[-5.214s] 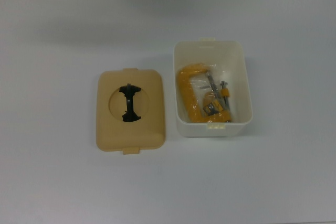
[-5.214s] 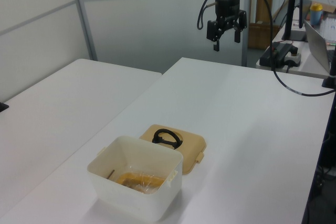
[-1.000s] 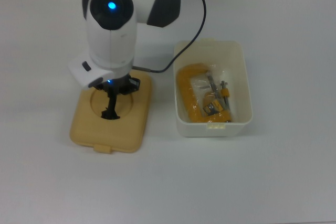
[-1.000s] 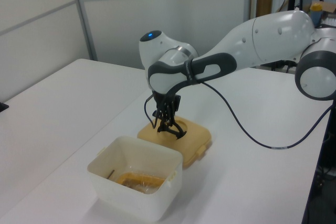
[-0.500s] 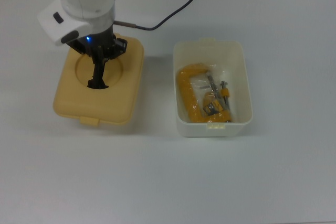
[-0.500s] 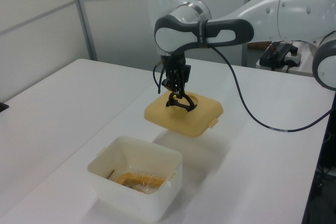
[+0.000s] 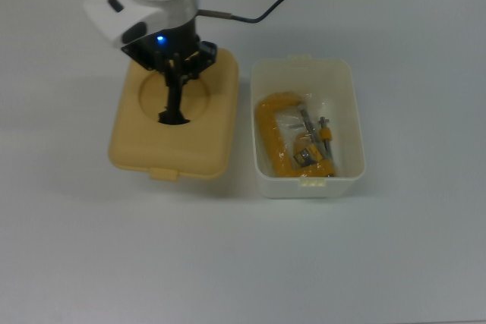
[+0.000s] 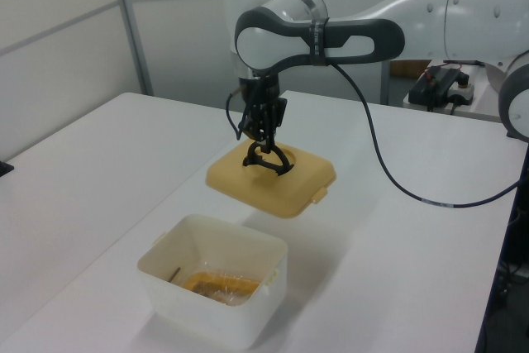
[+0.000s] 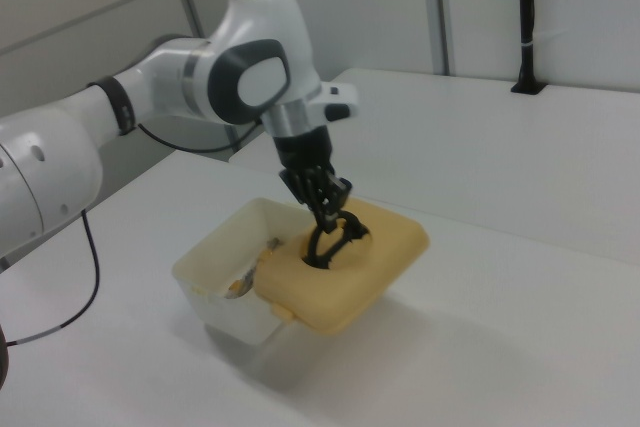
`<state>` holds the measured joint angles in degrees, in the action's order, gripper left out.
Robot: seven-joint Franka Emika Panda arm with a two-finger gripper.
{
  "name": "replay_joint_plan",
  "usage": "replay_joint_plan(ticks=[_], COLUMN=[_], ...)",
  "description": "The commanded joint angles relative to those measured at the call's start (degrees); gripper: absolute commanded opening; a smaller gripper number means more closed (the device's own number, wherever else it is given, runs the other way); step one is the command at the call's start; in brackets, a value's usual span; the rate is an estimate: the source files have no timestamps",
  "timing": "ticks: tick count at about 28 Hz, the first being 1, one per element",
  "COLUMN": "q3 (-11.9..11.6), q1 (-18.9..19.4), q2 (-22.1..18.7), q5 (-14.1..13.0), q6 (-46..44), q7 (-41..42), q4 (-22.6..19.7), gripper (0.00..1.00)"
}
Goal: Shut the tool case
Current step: 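Lift the tan lid by its handle and carry it over the white box, then lower the lid onto the box rim and press it down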
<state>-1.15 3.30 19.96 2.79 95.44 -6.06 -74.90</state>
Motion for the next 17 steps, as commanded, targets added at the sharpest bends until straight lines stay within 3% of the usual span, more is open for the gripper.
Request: replay_joint_plan(ticks=[1,6,11,17], q3=[2.64,4.93,5.02,5.11], q1=[0.13,1.53,5.58,8.39], q2=[-1.68,-2.03,-1.50,-1.15], q5=[-0.60,0.11,2.48,2.74], q6=[-1.66,-1.58,-1.14,-0.96], q7=[-3.17,-5.63,-8.44,-9.58], q4=[0.98,0.98,0.98,0.98], gripper=[0.00,0.00,0.00,0.00])
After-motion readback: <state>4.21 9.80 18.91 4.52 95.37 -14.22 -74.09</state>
